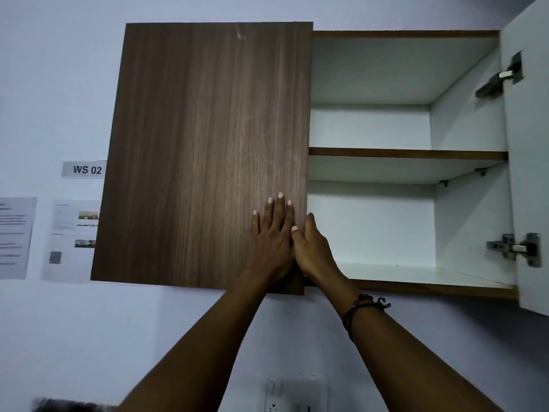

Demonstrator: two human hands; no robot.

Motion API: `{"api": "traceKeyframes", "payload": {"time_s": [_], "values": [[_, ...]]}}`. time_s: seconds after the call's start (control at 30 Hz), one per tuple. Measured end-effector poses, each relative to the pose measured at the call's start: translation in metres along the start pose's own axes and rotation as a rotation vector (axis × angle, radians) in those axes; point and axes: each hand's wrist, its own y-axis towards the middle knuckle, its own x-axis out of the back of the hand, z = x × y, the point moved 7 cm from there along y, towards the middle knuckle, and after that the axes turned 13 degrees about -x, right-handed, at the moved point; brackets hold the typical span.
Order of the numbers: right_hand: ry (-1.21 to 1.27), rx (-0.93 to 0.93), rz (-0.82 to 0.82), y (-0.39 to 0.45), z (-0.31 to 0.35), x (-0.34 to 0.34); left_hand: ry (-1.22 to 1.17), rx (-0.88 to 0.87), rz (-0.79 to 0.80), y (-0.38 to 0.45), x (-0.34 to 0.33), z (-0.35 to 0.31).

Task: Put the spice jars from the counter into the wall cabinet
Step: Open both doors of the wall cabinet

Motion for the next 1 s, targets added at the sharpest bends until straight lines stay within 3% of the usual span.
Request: {"api": "traceKeyframes", "payload": {"time_s": [0.2,0.3,0.4,0.63,1.0], "values": [[0.394,-0.136,0.074,0.009,0.003,0.009,-0.132,-0.013,-0.032,0.004,0.006,0.007],[0.404,-0.163,0.092,0.002,0.007,0.013,-0.159,-0.007,-0.065,-0.002,0.017,0.002],[0.373,-0.151,-0.009,-0.016,0.016,0.021,-0.159,-0.009,-0.133,-0.013,0.039,-0.007],[0.496,0.094,0.012,-0.100,0.050,0.035,-0.270,0.007,-0.354,-0.049,0.113,-0.022],[0.488,0.738,-0.083,-0.219,0.147,0.018,-0.589,0.071,-0.512,-0.124,0.235,0.007]]}}
